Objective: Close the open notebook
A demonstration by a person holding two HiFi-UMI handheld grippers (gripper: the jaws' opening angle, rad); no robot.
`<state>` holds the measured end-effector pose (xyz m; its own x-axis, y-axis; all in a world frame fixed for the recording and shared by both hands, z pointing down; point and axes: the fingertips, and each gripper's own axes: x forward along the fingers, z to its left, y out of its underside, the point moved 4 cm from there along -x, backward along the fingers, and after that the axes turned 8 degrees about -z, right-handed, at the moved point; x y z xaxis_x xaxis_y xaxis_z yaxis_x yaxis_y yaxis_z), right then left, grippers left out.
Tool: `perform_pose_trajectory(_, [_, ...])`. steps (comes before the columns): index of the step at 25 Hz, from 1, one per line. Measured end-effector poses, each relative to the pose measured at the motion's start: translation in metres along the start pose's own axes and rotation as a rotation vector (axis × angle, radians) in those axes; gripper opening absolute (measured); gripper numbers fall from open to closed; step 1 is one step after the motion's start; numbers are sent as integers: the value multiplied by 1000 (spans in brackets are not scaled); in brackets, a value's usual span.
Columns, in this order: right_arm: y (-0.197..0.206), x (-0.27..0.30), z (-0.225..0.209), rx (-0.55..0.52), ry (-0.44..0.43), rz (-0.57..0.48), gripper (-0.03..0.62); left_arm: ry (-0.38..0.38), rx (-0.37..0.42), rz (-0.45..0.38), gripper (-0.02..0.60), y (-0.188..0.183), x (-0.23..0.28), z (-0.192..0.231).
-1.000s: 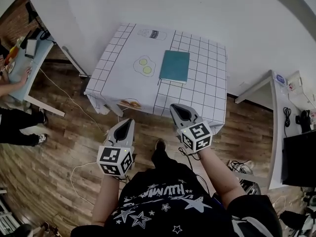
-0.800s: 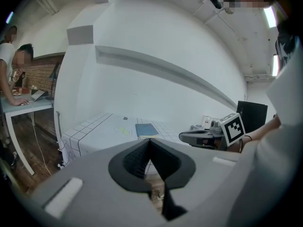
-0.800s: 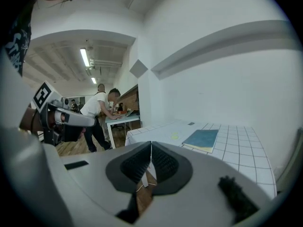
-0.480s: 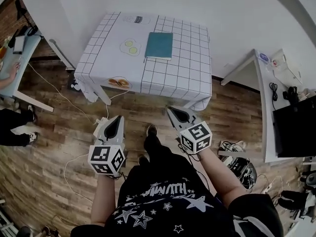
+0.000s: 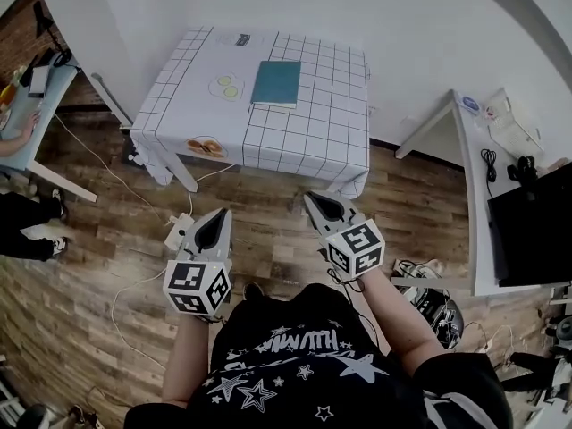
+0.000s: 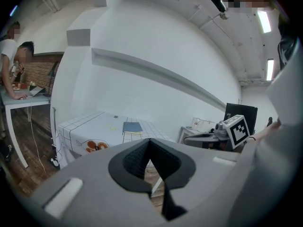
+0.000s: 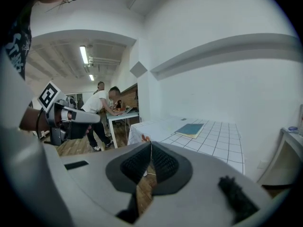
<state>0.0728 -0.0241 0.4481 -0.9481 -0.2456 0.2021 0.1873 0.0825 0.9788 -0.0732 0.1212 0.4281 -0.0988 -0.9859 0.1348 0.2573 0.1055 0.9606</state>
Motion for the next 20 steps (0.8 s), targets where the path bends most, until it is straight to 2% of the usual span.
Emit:
perform_pose_trajectory(16, [7,-108,-64,8,-101,-28,14,-67,21,-31,9,18,21,-151])
perform_pose_trajectory(20, [11,-143,-70,-25,-136,-27,14,-82,24,-44,9,23,20,-188])
